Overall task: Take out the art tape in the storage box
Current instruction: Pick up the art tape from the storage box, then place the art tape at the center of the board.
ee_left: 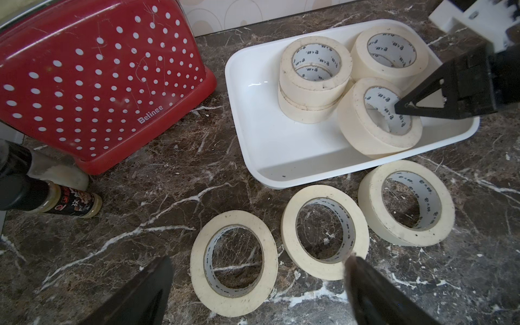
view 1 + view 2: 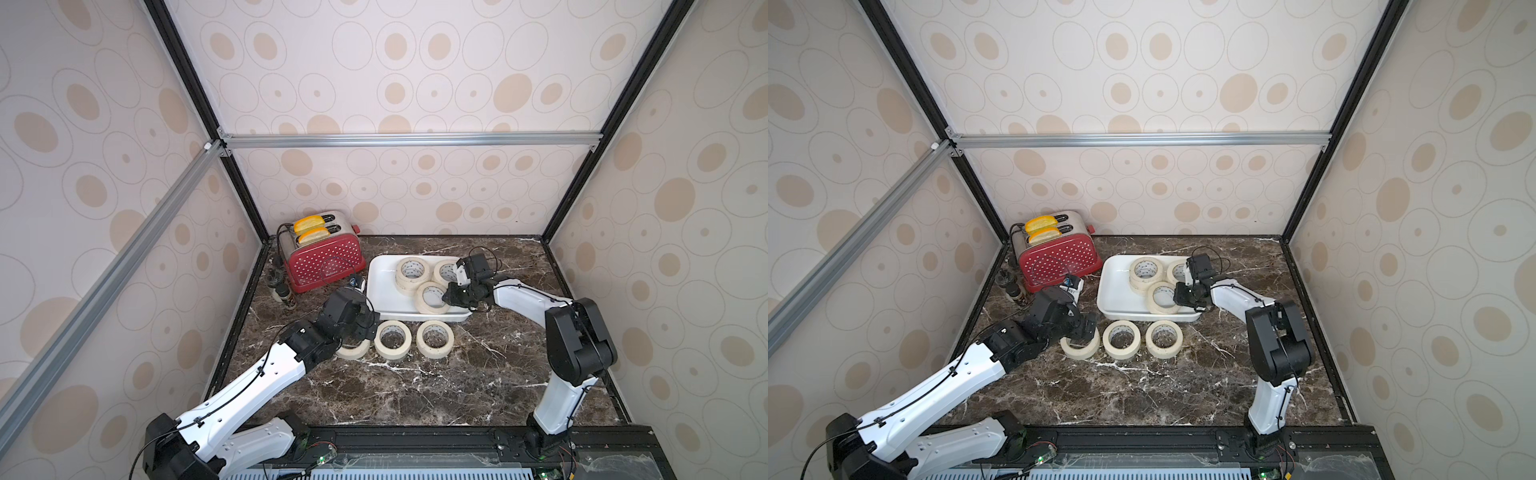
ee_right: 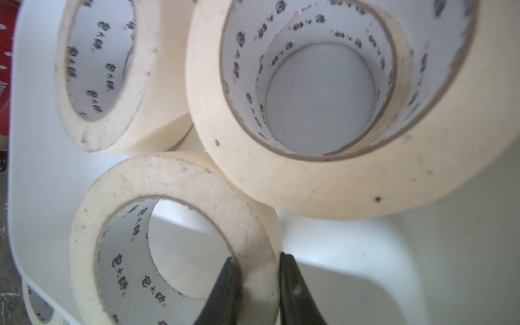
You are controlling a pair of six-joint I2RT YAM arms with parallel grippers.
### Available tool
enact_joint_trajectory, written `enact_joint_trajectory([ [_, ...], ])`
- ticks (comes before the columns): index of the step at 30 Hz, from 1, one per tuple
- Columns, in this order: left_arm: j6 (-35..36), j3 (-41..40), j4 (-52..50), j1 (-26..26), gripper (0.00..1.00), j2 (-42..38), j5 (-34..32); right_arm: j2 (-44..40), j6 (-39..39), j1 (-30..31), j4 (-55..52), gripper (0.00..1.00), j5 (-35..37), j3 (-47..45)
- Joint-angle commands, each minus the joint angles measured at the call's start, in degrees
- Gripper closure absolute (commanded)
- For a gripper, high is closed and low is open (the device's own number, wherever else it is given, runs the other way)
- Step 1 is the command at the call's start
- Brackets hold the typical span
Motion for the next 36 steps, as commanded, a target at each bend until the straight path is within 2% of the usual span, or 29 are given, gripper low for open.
enact_joint_trajectory([
  [1, 0.46, 2.59, -0.83, -0.46, 0.01, 0.57, -0.17, -4.71, -1.22, 0.08, -0.24, 0.91, -1.6, -1.02],
  [15, -0.95, 4.18, -1.4, -0.44, 0.01, 2.45, -1.53, -24.27, -6.51, -1.65, -4.84, 0.91, 3.24, -6.04],
  [23, -0.89, 4.22, -1.15, -0.42, 0.01, 3.01, -2.98, -32.48, -6.52, -8.36, -7.42, 0.91, 0.23, -10.72],
  [29, -0.25, 4.3, -0.85, -0.42, 0.01, 3.52, -4.1, -37.89, -8.9, -9.88, -12.48, 0.91, 3.39, -14.16],
  [36, -0.14, 4.11, -0.07, -0.46, 0.01, 4.35, -3.77, -44.23, -8.34, -11.95, -13.91, 0.91, 5.19, -22.59],
])
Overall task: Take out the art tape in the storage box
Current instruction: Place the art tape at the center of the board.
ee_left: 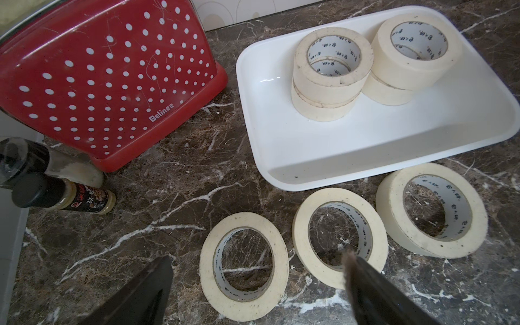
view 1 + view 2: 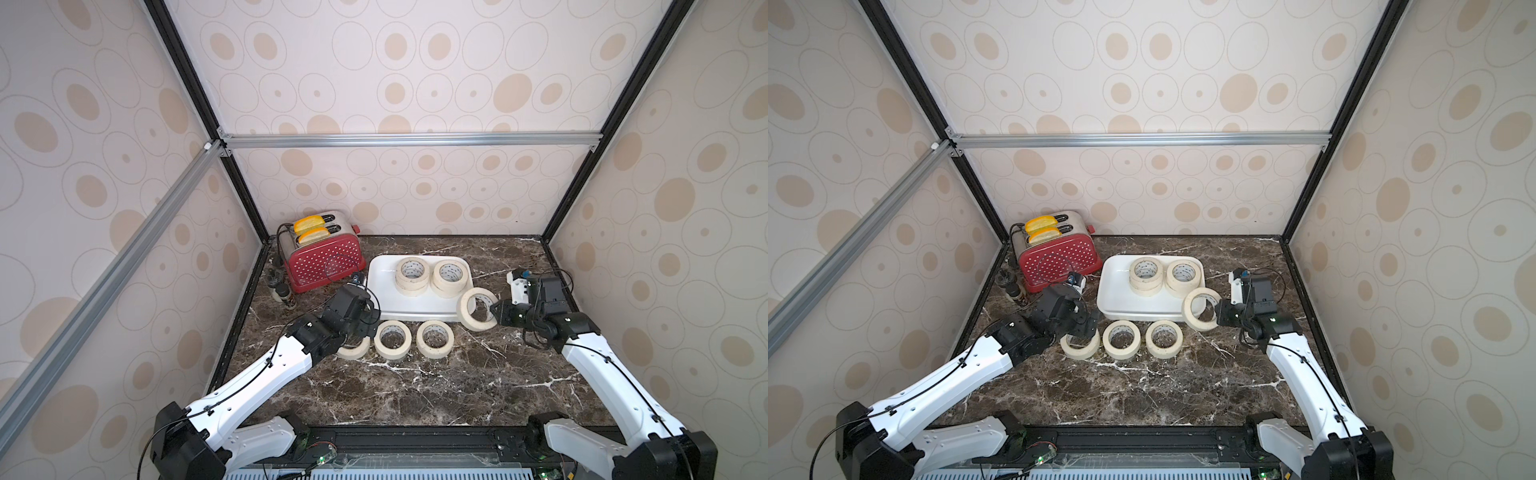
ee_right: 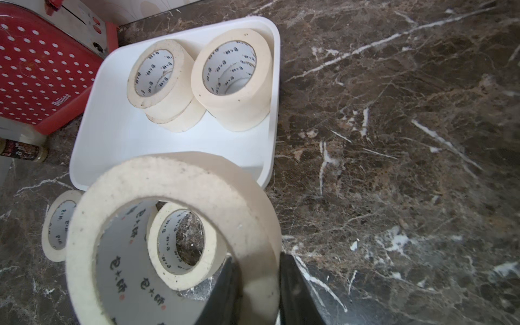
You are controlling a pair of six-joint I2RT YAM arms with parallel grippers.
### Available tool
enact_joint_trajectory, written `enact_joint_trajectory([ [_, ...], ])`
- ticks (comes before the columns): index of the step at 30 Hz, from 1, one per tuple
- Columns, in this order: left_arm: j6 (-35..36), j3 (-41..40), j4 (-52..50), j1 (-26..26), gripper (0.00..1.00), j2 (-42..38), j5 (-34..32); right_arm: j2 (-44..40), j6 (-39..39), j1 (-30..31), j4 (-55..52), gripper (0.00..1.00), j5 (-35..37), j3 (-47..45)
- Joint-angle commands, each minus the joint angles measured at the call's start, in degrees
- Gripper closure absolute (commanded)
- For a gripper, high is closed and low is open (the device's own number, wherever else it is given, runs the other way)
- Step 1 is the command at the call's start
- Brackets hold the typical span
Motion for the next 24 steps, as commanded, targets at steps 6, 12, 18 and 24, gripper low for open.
enact_joint_trajectory([
  [6, 0.5, 1.95, 0.71, -0.42, 0.01, 0.7, -0.95, -2.93, 1.06, -0.71, -0.38, 0.91, 0.8, -7.26],
  [12, 0.5, 1.95, 0.72, -0.42, 0.01, 0.8, -0.48, 0.45, 1.81, -0.81, 3.16, 0.91, 0.89, -10.21],
  [18, 0.63, 1.77, 0.74, -0.42, 0.01, 0.66, -0.63, 4.86, 1.46, -0.89, 5.0, 0.91, 1.32, -10.46],
  [24, 0.67, 1.82, 0.62, -0.42, 0.01, 0.71, -0.61, 7.75, 1.03, -1.13, 6.47, 0.91, 2.26, -9.79],
])
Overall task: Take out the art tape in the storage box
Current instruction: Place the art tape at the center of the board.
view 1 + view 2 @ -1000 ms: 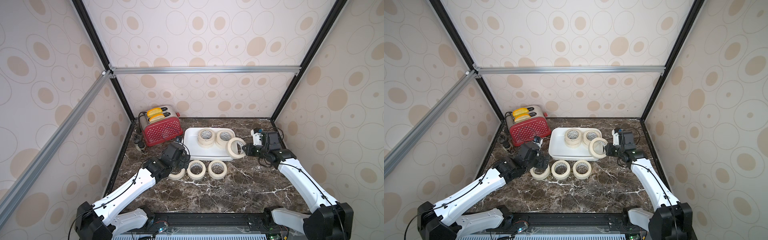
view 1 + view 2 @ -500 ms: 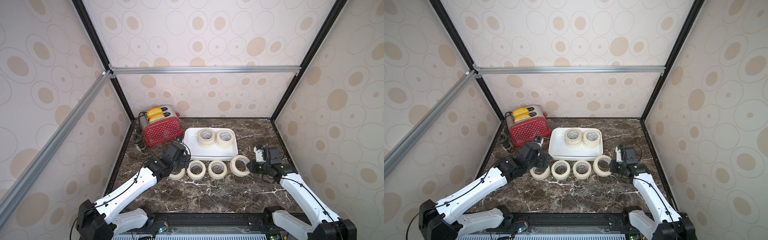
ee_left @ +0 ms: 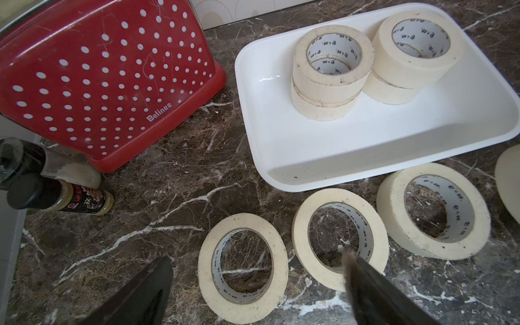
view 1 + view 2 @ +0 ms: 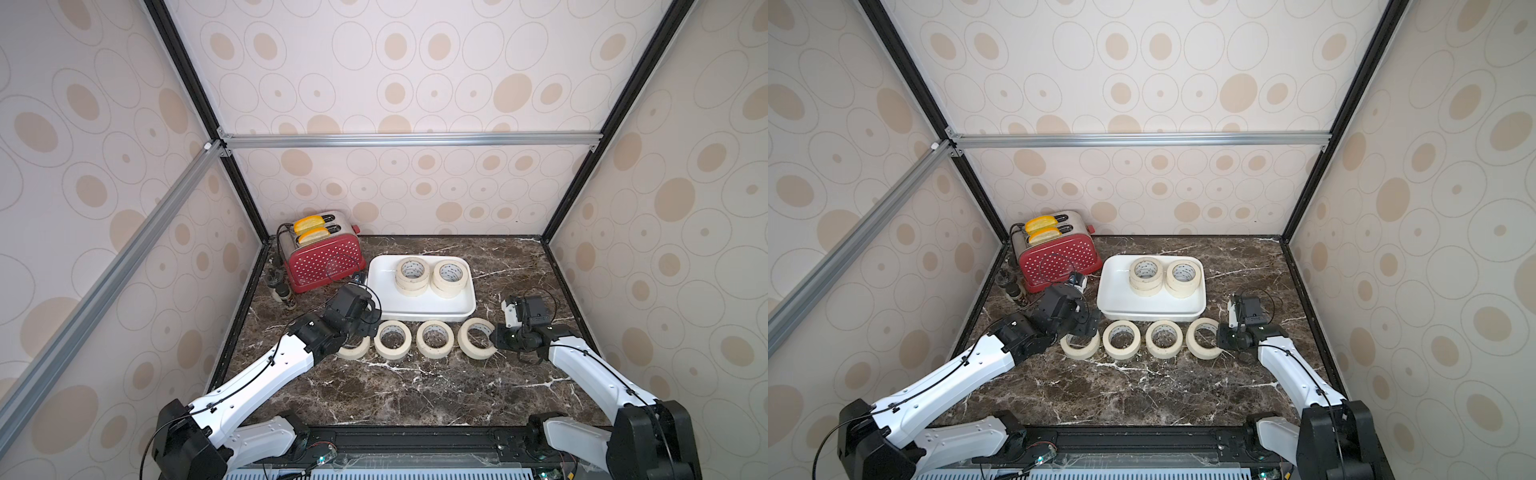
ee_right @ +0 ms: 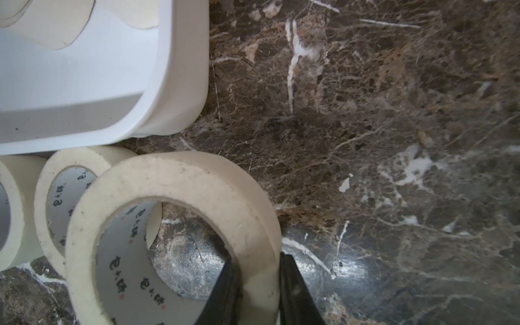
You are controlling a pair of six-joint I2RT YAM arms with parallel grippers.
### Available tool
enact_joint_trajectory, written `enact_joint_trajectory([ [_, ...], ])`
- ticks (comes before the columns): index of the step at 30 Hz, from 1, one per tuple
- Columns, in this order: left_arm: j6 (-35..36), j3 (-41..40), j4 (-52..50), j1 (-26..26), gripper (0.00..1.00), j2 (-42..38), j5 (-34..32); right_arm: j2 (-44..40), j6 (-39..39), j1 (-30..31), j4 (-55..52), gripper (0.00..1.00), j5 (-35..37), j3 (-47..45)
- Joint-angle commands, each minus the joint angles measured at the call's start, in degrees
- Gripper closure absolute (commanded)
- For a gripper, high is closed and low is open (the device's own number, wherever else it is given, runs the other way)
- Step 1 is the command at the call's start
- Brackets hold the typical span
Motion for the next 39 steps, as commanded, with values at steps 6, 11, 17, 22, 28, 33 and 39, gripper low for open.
enact_joint_trajectory([
  [6, 0.7, 1.86, 0.27, -0.43, 0.01, 0.29, -0.68, 3.22, -0.81, -0.58, 2.99, 0.91, 1.3, 1.23],
  [11, 0.72, 1.88, 0.38, -0.41, 0.01, 0.51, -0.79, 5.31, -1.0, -0.58, 3.37, 0.91, 1.09, 2.1],
  [17, 0.74, 1.86, 0.31, -0.43, 0.01, 0.7, -0.8, 7.2, -0.82, -0.58, 4.64, 0.91, 0.2, 2.2],
  [22, 0.74, 1.79, 0.29, -0.46, 0.01, 0.72, -0.8, 8.9, -0.6, -0.58, 5.56, 0.91, -0.58, 2.47],
  [28, 0.74, 1.62, 0.18, -0.42, 0.01, 0.48, -1.29, 10.68, -0.95, -0.58, 5.63, 0.9, -0.87, 3.17],
  [33, 0.59, 2.12, 0.27, -0.46, 0.01, 0.79, -1.42, 11.2, -0.97, -0.58, 5.61, 0.87, -0.87, 3.66],
  [39, 0.19, 2.3, 0.38, -0.41, 0.01, 1.18, -1.77, 11.0, -1.46, -0.58, 4.82, 0.74, -0.52, 4.07],
])
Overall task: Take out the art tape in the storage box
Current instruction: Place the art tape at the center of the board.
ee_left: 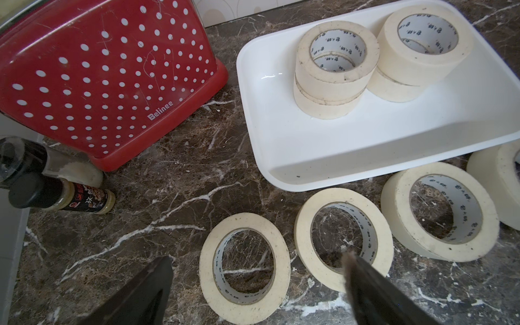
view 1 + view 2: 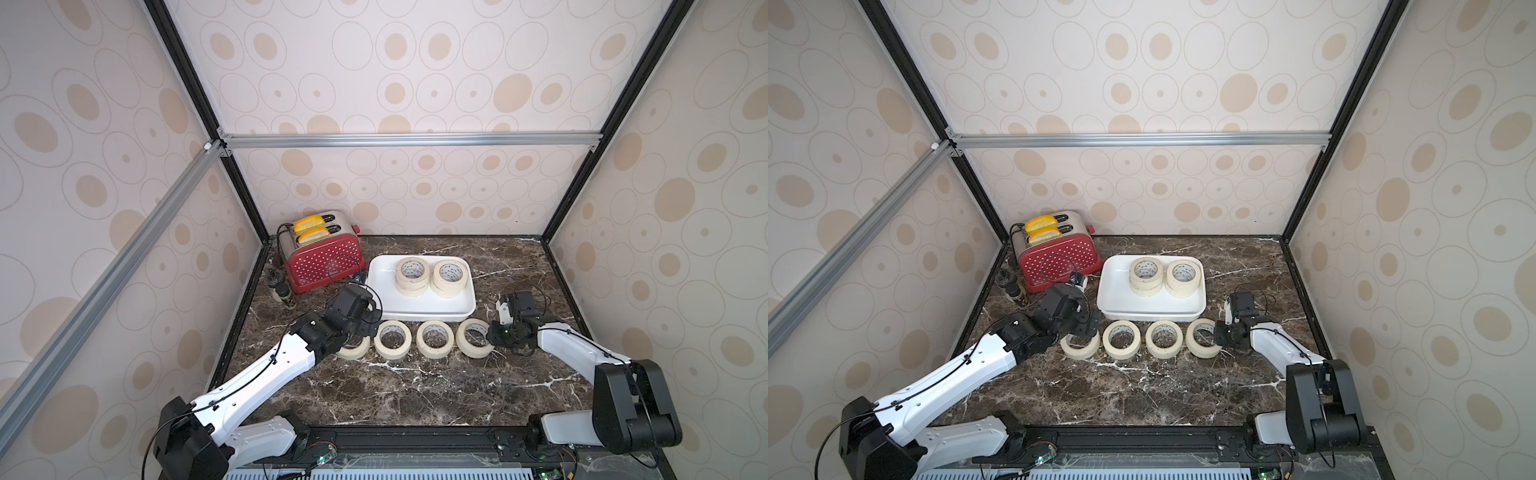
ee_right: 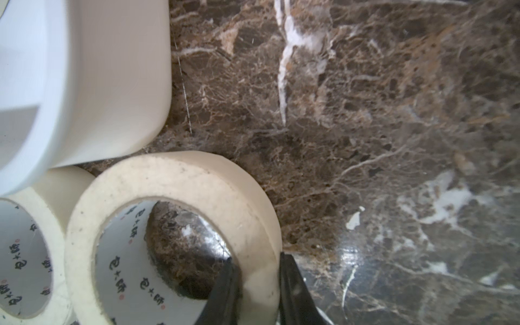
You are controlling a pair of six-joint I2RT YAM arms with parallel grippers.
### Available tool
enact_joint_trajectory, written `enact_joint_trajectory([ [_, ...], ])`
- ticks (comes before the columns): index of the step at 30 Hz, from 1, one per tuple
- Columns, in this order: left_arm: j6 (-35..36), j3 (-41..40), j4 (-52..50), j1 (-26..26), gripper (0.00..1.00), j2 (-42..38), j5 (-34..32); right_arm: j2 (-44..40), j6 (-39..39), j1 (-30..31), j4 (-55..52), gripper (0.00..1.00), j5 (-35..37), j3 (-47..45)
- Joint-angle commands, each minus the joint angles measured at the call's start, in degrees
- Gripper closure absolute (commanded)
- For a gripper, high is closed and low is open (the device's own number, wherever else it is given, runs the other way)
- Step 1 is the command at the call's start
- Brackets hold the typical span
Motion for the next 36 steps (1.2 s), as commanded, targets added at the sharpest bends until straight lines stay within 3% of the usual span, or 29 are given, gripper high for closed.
enact_joint_trajectory([
  [1, 0.13, 2.3, 0.45, -0.42, 0.01, 0.46, -1.24, -0.14, -0.66, -0.19, 0.06, 0.72, -0.39, 2.05],
  [13, -1.19, 5.81, 0.95, 0.27, 0.01, 3.08, -0.38, -4.61, -1.81, -0.36, -3.45, 0.51, 0.58, 3.36],
  [18, -1.58, 9.77, 1.36, 3.57, 0.01, 6.11, 1.81, -9.91, -1.65, -0.58, -5.29, 0.43, 0.16, 4.17],
  [22, -1.9, 13.38, 2.73, 7.8, 0.01, 10.23, 8.08, -15.36, -1.14, -0.94, -5.69, 0.35, -1.15, 4.22],
  [27, -0.41, 19.73, 2.28, 8.18, 0.01, 17.56, 8.09, -20.72, -0.34, -1.15, -4.97, 0.21, -2.58, 3.22],
  [36, 0.08, 30.92, 2.05, 8.68, 0.03, 30.88, 11.85, -27.72, 1.42, -1.24, -2.12, 0.06, -4.57, -0.11],
])
